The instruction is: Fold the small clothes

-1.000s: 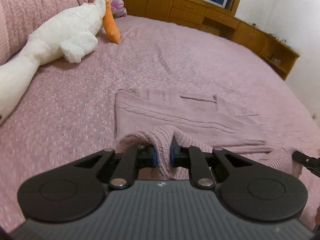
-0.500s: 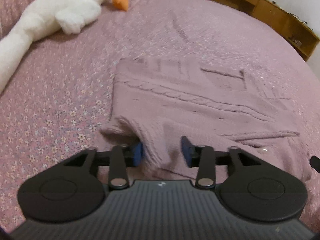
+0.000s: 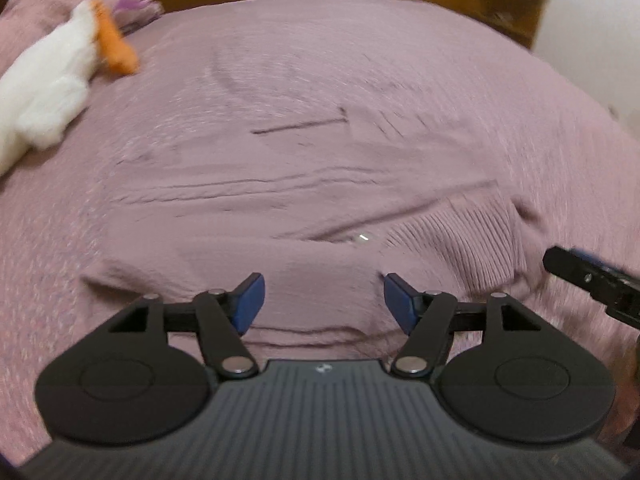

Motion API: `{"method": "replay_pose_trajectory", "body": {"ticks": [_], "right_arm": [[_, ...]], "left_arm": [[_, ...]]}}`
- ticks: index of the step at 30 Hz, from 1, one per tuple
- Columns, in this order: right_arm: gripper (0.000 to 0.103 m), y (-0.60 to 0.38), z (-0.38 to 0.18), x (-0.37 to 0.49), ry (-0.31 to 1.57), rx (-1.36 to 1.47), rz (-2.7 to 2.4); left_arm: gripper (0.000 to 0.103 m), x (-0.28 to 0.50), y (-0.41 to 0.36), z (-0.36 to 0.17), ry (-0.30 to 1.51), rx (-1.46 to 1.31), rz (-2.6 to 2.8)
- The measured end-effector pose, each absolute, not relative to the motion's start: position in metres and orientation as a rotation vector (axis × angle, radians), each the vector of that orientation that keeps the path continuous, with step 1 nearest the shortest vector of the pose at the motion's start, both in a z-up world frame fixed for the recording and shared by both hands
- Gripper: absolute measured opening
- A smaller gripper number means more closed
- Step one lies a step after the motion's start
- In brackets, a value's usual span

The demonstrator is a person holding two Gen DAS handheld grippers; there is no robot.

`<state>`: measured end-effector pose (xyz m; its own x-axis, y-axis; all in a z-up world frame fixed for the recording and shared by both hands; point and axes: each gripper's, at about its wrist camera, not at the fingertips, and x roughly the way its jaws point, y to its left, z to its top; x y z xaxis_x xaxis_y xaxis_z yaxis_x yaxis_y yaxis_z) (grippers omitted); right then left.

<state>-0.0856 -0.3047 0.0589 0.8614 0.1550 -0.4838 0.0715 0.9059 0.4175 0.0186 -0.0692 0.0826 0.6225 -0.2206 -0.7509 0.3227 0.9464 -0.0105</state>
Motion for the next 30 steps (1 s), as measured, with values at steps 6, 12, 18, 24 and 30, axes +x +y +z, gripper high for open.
{"method": "replay_pose_trajectory", "body": {"ticks": [6, 12, 18, 24, 30], "right_arm": [[0.099, -0.307, 0.062, -0.093, 0.483, 0.394, -0.013], [0.101, -0.336, 0.054, -0.094, 0.435, 0.576, -0.105], [0.101, -0.351, 0.047, -0.09, 0.443, 0.682, -0.12], [0.101, -0.346, 0.045, -0.086, 0.449, 0.66, -0.104], [0.101, -0.348, 0.045, -0.086, 0.449, 0.668, -0.107]], "left_arm": [[0.067, 0.012, -0.11, 0.068, 0.82, 0.264, -0.425], [0.068, 0.004, -0.144, 0.051, 0.773, 0.395, -0.467], [0.07, -0.006, -0.16, 0.045, 0.723, 0.486, -0.489], [0.07, -0.002, -0.176, 0.043, 0.646, 0.548, -0.475], [0.072, 0.009, -0.178, 0.044, 0.557, 0.539, -0.408]]}}
